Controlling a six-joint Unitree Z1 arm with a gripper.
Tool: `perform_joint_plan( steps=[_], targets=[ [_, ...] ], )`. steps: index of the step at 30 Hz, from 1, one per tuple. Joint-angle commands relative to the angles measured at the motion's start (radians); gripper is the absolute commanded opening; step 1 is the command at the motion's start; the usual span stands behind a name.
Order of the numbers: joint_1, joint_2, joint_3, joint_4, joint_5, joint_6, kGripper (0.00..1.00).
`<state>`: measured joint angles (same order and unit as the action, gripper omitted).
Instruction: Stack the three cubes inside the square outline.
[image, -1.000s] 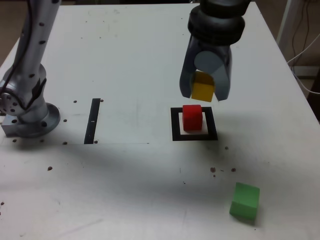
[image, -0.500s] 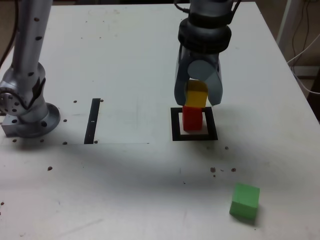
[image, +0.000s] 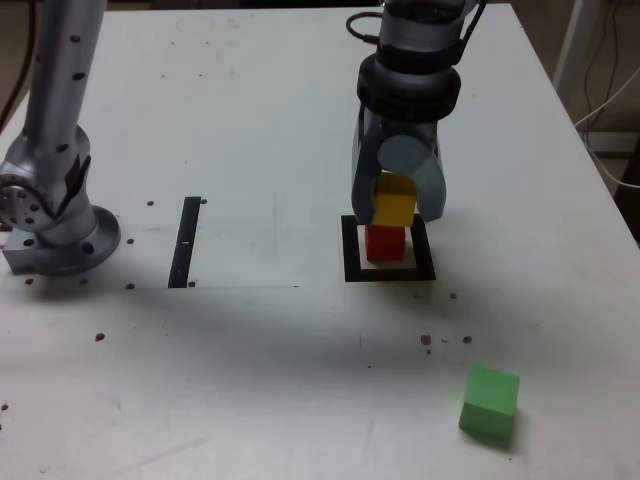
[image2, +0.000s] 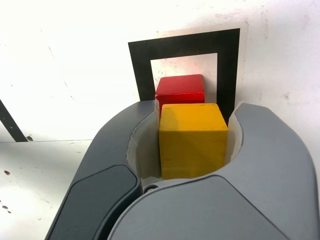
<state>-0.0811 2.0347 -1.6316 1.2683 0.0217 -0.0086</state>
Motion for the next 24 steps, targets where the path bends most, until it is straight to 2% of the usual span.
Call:
perform_joint_plan(
  steps=[1, 9, 11, 13, 18, 20, 24],
  targets=[
    [0.004, 0.005, 0.006, -0.004, -0.004, -0.003, 0.30],
    [0.009, 0.010, 0.024, -0.017, -0.015, -0.004, 0.30],
    [0.010, 0.010, 0.029, -0.022, -0.017, -0.004, 0.33],
    [0.011, 0.011, 0.033, -0.025, -0.020, -0.003, 0.44],
    [0.016, 0.013, 0.048, -0.030, -0.028, 0.000, 0.89],
    [0.017, 0.013, 0.053, -0.033, -0.029, 0.001, 0.96],
    [0.018, 0.012, 0.056, -0.036, -0.029, 0.001, 0.99]
  ],
)
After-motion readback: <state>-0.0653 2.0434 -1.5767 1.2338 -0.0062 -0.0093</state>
